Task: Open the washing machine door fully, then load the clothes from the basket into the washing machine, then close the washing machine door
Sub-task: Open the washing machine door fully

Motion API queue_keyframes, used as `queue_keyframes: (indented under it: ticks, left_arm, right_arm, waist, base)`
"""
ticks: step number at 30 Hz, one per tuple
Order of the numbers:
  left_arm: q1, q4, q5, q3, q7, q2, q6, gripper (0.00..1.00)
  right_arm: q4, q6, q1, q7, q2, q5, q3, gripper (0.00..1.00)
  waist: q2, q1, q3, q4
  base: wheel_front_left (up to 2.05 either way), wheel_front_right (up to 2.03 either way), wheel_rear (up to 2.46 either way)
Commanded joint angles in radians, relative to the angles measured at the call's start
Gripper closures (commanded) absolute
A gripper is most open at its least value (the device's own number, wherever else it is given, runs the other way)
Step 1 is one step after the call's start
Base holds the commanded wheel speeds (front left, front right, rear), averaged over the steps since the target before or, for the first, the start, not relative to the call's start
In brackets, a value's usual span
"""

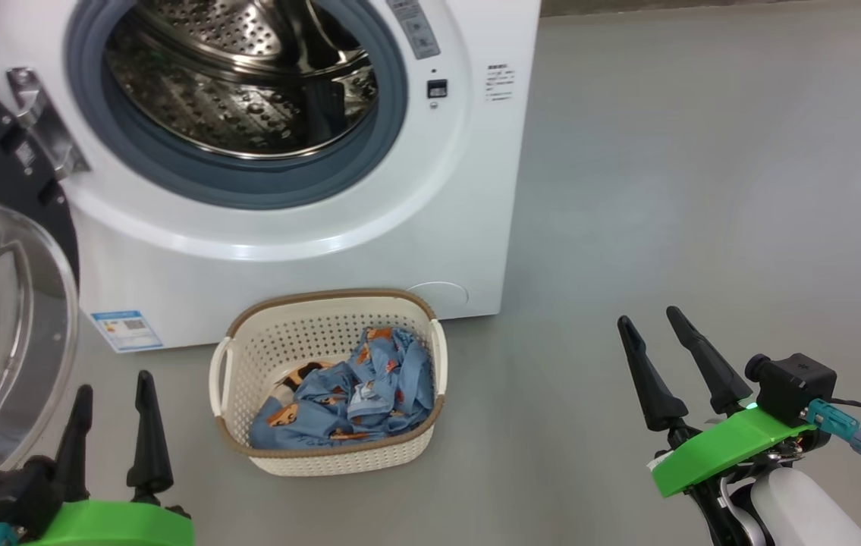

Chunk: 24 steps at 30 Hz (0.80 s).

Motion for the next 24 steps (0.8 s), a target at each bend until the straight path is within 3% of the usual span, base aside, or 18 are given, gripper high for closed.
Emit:
queue_keyframes:
  ticks: [1,8,24]
  left_arm:
    - [-0.015,-0.03,0.021,0.039,-0.01,0.022,-0.004,0.0]
    - [-0.002,-0.032,0.026,0.039,-0.011,0.01,-0.037,0.0]
    - [-0.006,-0.018,0.077,0.052,-0.011,-0.013,-0.057,0.0]
  right_arm:
    - [-0.028,0.006,-0.004,-0.009,-0.01,-0.014,0.019,0.0]
    - [-0.031,0.006,0.0,-0.009,-0.023,-0.015,0.017,0.0]
    - [-0.022,0.006,0.005,-0.009,-0.037,-0.035,-0.02,0.0]
  waist:
    - [0.0,0.0,-0.006,-0.021]
    - [0.0,0.0,-0.013,-0.039]
    - [0.0,0.0,-0.011,-0.025]
  base:
    - [0.0,0.0,0.0]
    - [0.0,0.0,0.0]
    - [0.0,0.0,0.0]
